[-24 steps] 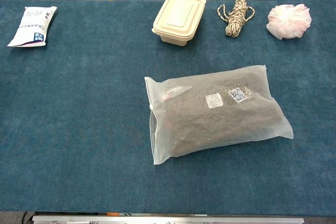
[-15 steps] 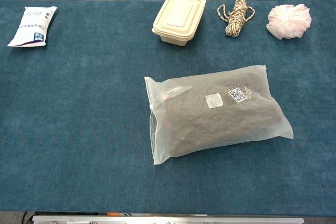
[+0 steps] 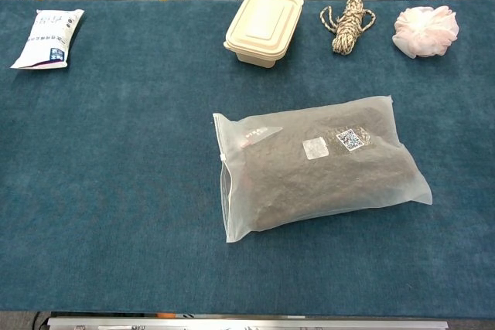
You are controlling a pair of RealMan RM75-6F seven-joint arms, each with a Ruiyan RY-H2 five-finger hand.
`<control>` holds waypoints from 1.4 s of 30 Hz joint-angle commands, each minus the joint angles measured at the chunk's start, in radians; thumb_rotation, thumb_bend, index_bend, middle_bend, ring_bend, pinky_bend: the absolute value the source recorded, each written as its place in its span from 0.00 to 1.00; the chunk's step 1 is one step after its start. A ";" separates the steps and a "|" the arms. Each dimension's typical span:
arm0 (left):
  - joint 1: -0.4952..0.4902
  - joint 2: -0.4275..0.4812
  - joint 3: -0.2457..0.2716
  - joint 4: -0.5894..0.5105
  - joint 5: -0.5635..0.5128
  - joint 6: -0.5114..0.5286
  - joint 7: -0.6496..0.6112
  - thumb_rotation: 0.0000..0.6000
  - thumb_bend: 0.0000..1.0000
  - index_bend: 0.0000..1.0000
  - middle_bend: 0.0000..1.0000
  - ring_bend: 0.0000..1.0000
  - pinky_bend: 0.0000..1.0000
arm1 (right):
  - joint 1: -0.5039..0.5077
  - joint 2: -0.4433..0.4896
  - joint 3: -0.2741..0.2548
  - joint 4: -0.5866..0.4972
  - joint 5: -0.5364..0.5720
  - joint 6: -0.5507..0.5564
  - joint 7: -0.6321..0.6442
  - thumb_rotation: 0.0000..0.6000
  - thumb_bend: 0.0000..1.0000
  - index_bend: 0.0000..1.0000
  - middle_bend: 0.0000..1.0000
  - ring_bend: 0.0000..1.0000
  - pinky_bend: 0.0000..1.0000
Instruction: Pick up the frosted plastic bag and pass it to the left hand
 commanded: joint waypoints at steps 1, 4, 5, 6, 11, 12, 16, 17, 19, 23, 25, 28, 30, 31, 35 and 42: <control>0.002 0.003 0.002 -0.001 0.004 0.002 -0.005 1.00 0.17 0.15 0.05 0.00 0.10 | 0.017 -0.035 -0.030 0.004 -0.012 -0.054 -0.048 1.00 0.04 0.01 0.21 0.17 0.32; 0.004 0.008 0.005 0.002 0.008 0.000 -0.011 1.00 0.17 0.15 0.05 0.00 0.10 | 0.027 -0.085 -0.038 0.021 -0.009 -0.080 -0.107 1.00 0.00 0.00 0.15 0.11 0.30; 0.004 0.009 0.007 0.002 0.009 -0.001 -0.012 1.00 0.17 0.15 0.05 0.00 0.10 | 0.029 -0.103 -0.041 0.029 -0.009 -0.087 -0.127 1.00 0.00 0.00 0.12 0.08 0.27; 0.006 0.011 0.010 0.004 0.011 -0.001 -0.013 1.00 0.17 0.15 0.05 0.00 0.10 | 0.033 -0.126 -0.046 0.038 -0.009 -0.098 -0.150 1.00 0.00 0.00 0.11 0.06 0.24; 0.011 0.015 0.017 0.007 0.012 -0.003 -0.018 1.00 0.17 0.15 0.05 0.00 0.10 | 0.049 -0.204 -0.069 0.057 -0.009 -0.148 -0.204 1.00 0.00 0.00 0.03 0.00 0.12; 0.013 0.016 0.019 0.008 0.013 -0.003 -0.022 1.00 0.17 0.15 0.05 0.00 0.10 | 0.052 -0.220 -0.075 0.065 -0.011 -0.157 -0.225 1.00 0.00 0.00 0.03 0.00 0.12; 0.019 0.018 0.024 0.014 0.014 0.000 -0.028 1.00 0.17 0.15 0.05 0.00 0.10 | 0.057 -0.276 -0.083 0.101 -0.011 -0.171 -0.296 1.00 0.00 0.00 0.01 0.00 0.09; 0.021 0.019 0.025 0.014 0.015 0.000 -0.031 1.00 0.17 0.15 0.05 0.00 0.10 | 0.058 -0.297 -0.084 0.113 -0.011 -0.173 -0.314 1.00 0.00 0.00 0.01 0.00 0.08; 0.023 0.022 0.027 0.015 0.016 0.000 -0.036 1.00 0.17 0.15 0.05 0.00 0.10 | 0.059 -0.326 -0.087 0.130 -0.011 -0.176 -0.339 1.00 0.00 0.00 0.00 0.00 0.08; 0.027 0.034 0.036 0.013 0.023 -0.003 -0.054 1.00 0.17 0.15 0.05 0.00 0.10 | 0.056 -0.381 -0.095 0.164 -0.010 -0.175 -0.362 1.00 0.00 0.00 0.00 0.00 0.07; 0.029 0.044 0.040 0.013 0.024 -0.009 -0.067 1.00 0.17 0.15 0.05 0.00 0.10 | 0.050 -0.409 -0.098 0.196 -0.013 -0.163 -0.387 1.00 0.00 0.00 0.00 0.00 0.07; 0.029 0.053 0.043 0.013 0.024 -0.017 -0.086 1.00 0.17 0.15 0.05 0.00 0.10 | 0.043 -0.444 -0.100 0.233 -0.018 -0.150 -0.395 1.00 0.00 0.00 0.00 0.00 0.06; 0.029 0.057 0.045 0.015 0.028 -0.018 -0.094 1.00 0.17 0.15 0.05 0.00 0.10 | 0.041 -0.470 -0.100 0.263 -0.024 -0.142 -0.405 1.00 0.00 0.00 0.00 0.00 0.06; 0.029 0.058 0.045 0.016 0.029 -0.018 -0.097 1.00 0.17 0.15 0.05 0.00 0.10 | 0.041 -0.482 -0.099 0.276 -0.027 -0.138 -0.410 1.00 0.00 0.00 0.00 0.00 0.06; 0.027 0.063 0.049 0.018 0.045 -0.020 -0.111 1.00 0.17 0.15 0.05 0.00 0.10 | 0.039 -0.543 -0.085 0.329 -0.017 -0.127 -0.418 1.00 0.00 0.00 0.00 0.00 0.05; 0.027 0.078 0.053 0.016 0.058 -0.022 -0.148 1.00 0.17 0.15 0.05 0.00 0.10 | 0.064 -0.634 -0.045 0.410 0.007 -0.141 -0.442 1.00 0.00 0.00 0.00 0.00 0.05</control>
